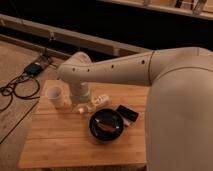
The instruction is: Place the pepper in the ceramic cup
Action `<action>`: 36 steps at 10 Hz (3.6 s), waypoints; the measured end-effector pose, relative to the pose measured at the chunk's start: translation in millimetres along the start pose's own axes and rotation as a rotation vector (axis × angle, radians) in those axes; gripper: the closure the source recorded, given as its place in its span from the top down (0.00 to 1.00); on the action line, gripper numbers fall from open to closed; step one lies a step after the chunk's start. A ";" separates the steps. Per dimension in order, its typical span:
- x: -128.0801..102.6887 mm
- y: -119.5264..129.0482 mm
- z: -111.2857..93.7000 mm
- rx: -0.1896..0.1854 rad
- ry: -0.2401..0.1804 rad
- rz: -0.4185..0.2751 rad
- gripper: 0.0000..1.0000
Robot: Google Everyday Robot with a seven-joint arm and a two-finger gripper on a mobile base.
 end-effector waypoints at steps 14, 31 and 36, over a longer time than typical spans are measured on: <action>0.0 0.0 0.0 0.000 0.000 0.000 0.65; 22.1 -148.1 63.8 0.138 0.270 -0.281 0.65; -3.6 -134.0 100.4 0.229 0.294 -0.535 0.65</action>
